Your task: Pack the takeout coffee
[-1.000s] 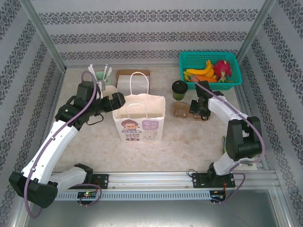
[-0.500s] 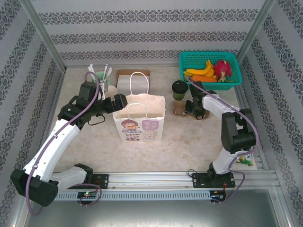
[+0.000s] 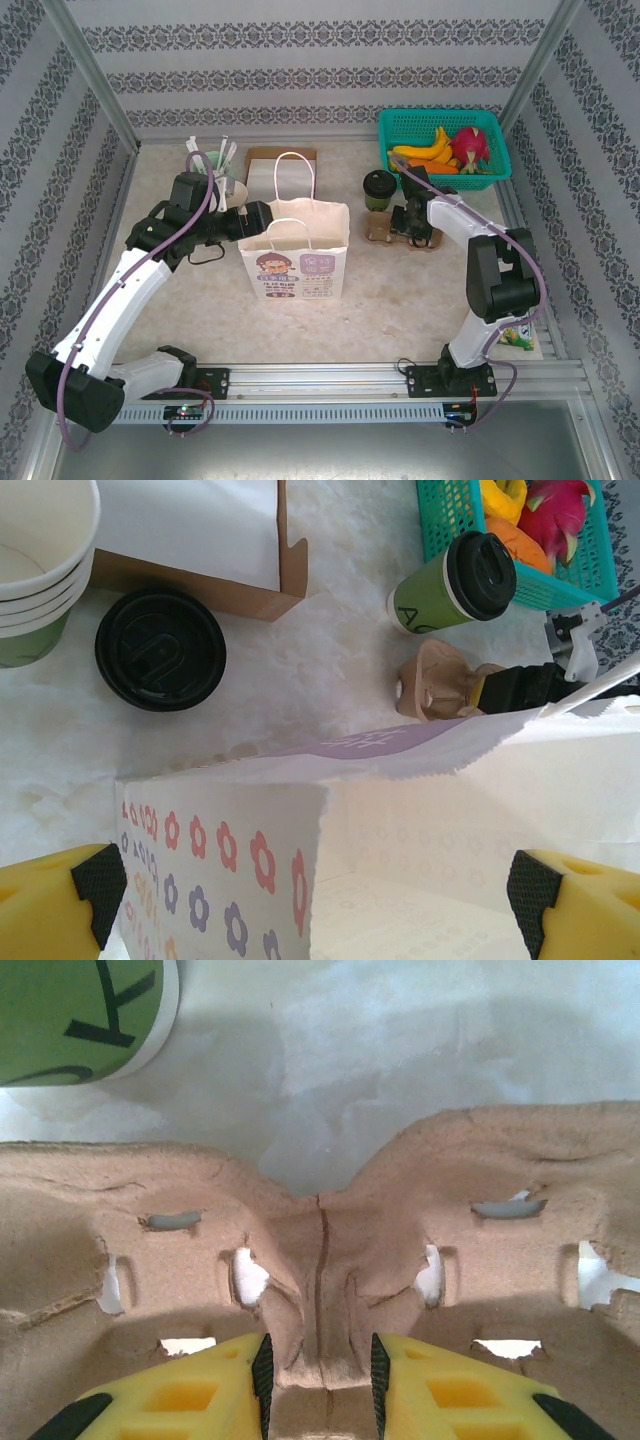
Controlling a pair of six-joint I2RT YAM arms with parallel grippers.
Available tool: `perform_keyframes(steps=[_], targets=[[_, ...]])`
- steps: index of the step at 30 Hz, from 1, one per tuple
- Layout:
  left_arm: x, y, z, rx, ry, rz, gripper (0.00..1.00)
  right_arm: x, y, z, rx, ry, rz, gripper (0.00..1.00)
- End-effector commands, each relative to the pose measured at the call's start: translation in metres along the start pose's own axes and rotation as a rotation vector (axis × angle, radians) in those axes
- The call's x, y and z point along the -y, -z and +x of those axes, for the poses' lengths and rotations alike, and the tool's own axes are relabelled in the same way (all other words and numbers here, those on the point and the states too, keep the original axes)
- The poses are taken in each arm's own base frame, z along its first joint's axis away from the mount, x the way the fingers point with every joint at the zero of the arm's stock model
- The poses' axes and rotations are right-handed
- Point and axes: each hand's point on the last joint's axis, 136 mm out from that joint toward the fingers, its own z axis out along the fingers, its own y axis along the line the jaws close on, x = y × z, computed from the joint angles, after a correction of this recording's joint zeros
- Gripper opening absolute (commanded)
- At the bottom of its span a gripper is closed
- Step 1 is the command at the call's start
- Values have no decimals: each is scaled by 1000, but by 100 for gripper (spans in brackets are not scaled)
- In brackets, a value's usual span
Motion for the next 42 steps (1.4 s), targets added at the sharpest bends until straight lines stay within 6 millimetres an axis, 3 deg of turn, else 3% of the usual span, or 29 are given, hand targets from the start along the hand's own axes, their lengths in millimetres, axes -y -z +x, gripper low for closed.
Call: perform_keyframes(steps=[1, 8, 18, 23, 30, 35, 38, 42], targets=[[4, -4, 6, -28, -31, 25, 100, 0, -6, -2, -8, 2, 31, 33], [19, -10, 12, -75, -38, 110, 100, 1, -13, 0, -17, 9, 45, 21], [61, -23, 24, -130, -90, 255, 100, 17, 17, -13, 60, 60, 86, 0], [72, -29, 32, -158, -105, 271, 100, 24, 41, -16, 91, 75, 74, 0], [64, 6, 10, -41, -216, 187, 99, 49, 100, -11, 164, 39, 85, 0], [48, 4, -10, -39, -182, 99, 100, 50, 163, -2, 214, 24, 35, 0], [45, -4, -14, -72, -194, 59, 100, 43, 205, 2, 264, -7, -33, 0], [46, -13, -18, -120, -209, 36, 100, 2, 264, 7, 304, -46, -300, 0]])
